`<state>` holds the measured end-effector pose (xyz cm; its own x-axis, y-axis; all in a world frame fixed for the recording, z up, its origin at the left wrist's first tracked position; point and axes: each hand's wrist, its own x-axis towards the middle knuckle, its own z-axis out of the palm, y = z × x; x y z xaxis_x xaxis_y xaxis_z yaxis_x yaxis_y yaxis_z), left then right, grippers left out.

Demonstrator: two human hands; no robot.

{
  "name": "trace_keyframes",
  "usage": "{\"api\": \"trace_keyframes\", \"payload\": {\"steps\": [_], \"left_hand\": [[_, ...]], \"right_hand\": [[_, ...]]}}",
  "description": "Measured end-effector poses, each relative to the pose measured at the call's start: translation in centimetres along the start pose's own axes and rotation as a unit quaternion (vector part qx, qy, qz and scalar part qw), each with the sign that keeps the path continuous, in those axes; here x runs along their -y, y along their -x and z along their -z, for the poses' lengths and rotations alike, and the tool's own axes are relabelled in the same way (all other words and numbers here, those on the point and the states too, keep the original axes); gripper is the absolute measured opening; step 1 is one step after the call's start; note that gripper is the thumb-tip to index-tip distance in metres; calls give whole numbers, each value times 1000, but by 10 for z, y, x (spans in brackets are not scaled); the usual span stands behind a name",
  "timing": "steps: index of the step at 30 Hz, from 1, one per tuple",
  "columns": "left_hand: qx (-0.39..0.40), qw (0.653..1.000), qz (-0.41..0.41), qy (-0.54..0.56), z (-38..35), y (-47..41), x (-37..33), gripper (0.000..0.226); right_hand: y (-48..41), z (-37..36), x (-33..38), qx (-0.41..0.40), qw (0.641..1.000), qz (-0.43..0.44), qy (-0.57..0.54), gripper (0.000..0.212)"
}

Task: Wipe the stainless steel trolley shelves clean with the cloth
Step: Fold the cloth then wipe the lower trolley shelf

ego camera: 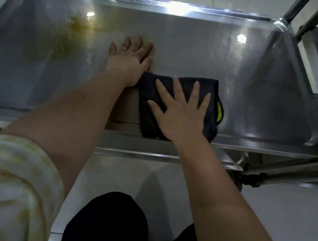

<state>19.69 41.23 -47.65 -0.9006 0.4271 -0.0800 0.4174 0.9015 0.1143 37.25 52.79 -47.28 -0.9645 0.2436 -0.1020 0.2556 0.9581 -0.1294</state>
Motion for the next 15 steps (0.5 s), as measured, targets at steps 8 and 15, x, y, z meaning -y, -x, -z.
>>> {"api": "trace_keyframes", "payload": {"steps": [8,15], "left_hand": [[-4,1000,1,9,1,4,-7,54],[-4,1000,1,1,0,3,-6,55]], "right_hand": [[35,39,-209,36,971,-237,1,71],[23,14,-66,16,991,-134,10,65]]}}
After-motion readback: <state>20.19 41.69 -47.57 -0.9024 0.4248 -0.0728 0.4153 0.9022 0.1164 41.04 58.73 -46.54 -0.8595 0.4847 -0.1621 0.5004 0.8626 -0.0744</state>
